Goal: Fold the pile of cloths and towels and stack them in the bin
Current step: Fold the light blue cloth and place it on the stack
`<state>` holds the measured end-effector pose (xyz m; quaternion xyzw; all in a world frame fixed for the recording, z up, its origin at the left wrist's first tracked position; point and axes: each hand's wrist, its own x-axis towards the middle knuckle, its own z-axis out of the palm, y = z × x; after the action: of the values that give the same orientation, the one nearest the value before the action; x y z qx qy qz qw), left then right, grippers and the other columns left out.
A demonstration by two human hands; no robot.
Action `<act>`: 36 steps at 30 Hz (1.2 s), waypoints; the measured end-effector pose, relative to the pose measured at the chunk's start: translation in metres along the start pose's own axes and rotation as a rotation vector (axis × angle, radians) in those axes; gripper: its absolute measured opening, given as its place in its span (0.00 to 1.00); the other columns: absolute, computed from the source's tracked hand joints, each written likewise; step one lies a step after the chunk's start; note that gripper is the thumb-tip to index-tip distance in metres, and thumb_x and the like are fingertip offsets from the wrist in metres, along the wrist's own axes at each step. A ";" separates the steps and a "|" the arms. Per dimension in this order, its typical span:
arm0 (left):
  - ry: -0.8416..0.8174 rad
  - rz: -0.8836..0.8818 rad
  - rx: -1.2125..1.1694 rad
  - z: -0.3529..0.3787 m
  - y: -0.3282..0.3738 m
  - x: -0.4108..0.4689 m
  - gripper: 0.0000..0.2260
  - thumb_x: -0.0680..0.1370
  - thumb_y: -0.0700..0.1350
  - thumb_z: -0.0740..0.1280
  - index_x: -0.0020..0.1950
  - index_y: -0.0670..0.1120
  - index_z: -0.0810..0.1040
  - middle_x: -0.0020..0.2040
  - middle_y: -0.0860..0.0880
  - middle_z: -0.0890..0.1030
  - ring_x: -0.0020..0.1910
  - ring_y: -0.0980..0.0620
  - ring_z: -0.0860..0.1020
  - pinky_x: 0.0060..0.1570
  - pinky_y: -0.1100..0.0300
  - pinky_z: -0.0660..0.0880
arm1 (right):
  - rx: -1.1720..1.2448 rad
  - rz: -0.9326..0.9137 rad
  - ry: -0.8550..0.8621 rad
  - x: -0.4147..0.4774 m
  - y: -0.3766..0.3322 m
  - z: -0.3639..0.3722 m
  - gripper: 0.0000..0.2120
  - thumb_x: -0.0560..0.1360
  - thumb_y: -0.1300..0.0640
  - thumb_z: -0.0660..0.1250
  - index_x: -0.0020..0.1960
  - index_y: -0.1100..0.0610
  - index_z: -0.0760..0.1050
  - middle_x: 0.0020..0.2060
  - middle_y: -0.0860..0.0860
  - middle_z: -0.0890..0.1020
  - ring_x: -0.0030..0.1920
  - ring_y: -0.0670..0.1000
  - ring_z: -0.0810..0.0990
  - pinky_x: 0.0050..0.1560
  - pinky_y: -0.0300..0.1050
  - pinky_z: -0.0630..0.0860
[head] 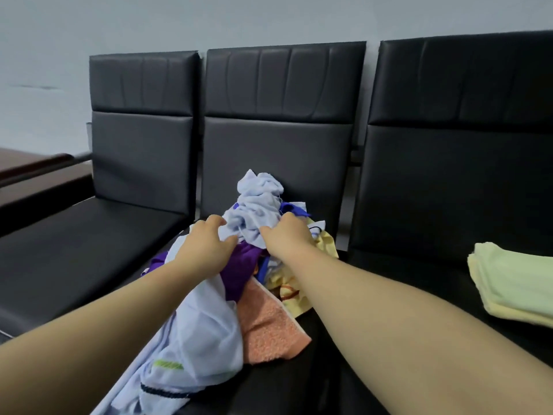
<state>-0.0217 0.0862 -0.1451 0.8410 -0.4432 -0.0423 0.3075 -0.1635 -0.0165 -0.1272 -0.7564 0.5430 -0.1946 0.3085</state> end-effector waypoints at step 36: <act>-1.000 0.021 -0.702 0.108 0.294 -0.129 0.09 0.77 0.41 0.69 0.57 0.45 0.82 0.52 0.42 0.84 0.51 0.45 0.82 0.54 0.49 0.79 | 0.669 0.510 0.201 -0.132 0.250 -0.280 0.12 0.82 0.55 0.63 0.41 0.54 0.70 0.37 0.54 0.74 0.36 0.52 0.73 0.42 0.49 0.73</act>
<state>-0.3484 0.0107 -0.0951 0.5632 -0.5019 -0.5724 0.3215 -0.5593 -0.0187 -0.0860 -0.4336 0.6470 -0.3499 0.5206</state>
